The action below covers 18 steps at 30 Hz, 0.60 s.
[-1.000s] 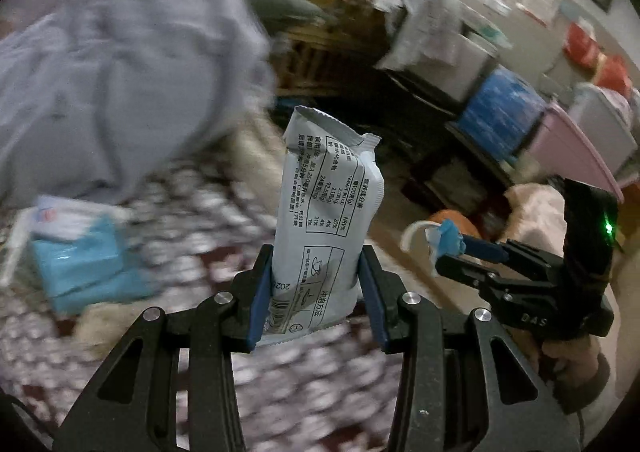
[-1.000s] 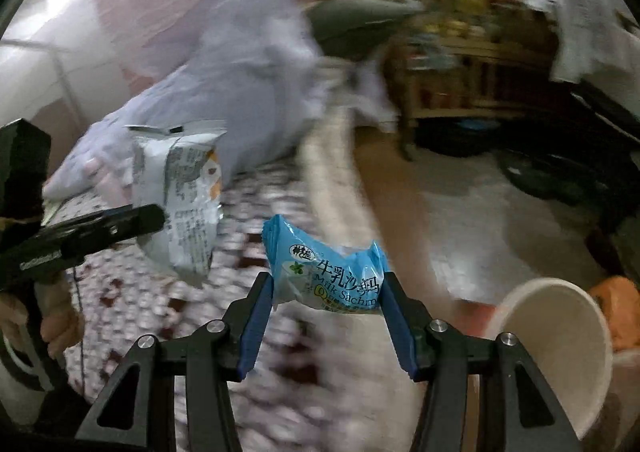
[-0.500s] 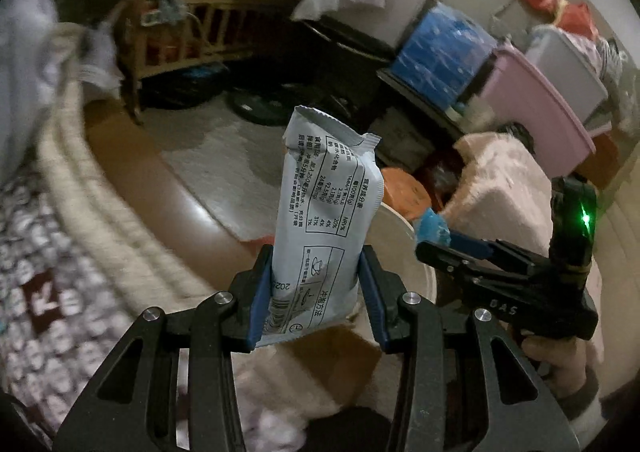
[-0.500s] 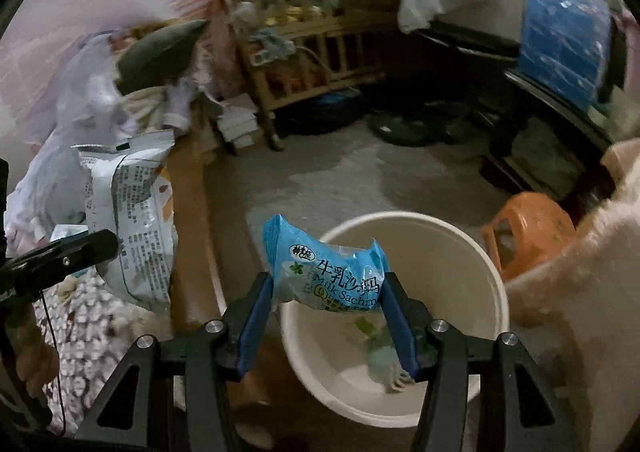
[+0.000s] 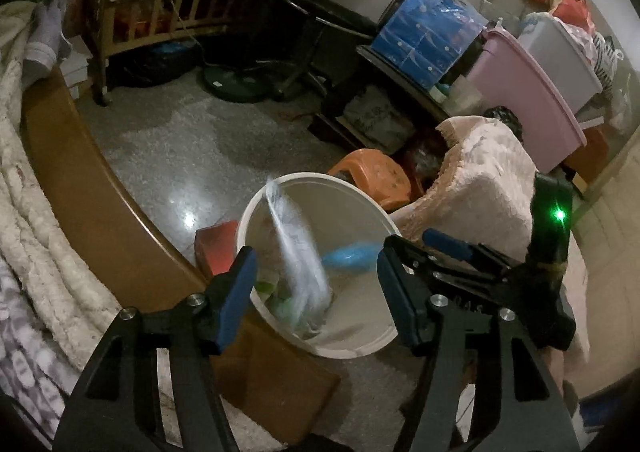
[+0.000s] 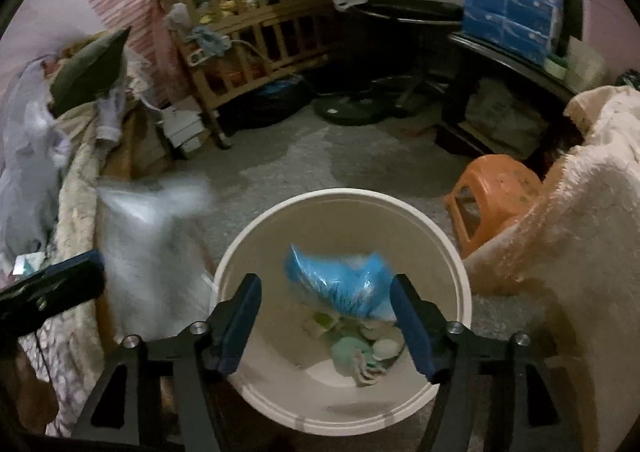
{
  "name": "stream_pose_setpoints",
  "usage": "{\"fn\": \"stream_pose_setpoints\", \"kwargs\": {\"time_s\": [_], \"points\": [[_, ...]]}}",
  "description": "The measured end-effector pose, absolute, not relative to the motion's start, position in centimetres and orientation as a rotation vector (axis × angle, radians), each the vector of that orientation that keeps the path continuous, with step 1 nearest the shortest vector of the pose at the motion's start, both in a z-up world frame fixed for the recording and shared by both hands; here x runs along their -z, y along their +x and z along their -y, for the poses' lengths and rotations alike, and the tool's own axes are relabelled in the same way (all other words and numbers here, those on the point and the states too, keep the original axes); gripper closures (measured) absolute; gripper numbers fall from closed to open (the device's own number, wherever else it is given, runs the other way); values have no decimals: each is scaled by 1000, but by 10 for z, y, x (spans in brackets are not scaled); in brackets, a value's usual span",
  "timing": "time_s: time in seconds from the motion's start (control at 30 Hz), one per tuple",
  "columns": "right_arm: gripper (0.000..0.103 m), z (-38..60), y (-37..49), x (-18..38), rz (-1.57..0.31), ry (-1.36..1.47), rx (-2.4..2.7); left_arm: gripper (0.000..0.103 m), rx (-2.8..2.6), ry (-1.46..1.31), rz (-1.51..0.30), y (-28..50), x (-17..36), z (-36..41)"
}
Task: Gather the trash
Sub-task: 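Swing both open tools back toward the bed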
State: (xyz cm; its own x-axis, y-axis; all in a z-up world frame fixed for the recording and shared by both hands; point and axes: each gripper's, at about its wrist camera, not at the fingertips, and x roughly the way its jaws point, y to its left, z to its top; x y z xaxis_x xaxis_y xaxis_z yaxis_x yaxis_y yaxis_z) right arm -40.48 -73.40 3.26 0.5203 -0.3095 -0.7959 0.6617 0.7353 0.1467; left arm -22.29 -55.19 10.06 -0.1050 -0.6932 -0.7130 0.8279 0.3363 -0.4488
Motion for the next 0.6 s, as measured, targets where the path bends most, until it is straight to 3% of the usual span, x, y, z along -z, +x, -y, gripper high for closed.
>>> {"fn": "stream_pose_setpoints", "kwargs": {"time_s": [0.6], "points": [[35, 654, -349, -42, -845, 439, 384, 42, 948, 196, -910, -169, -121, 411]]}}
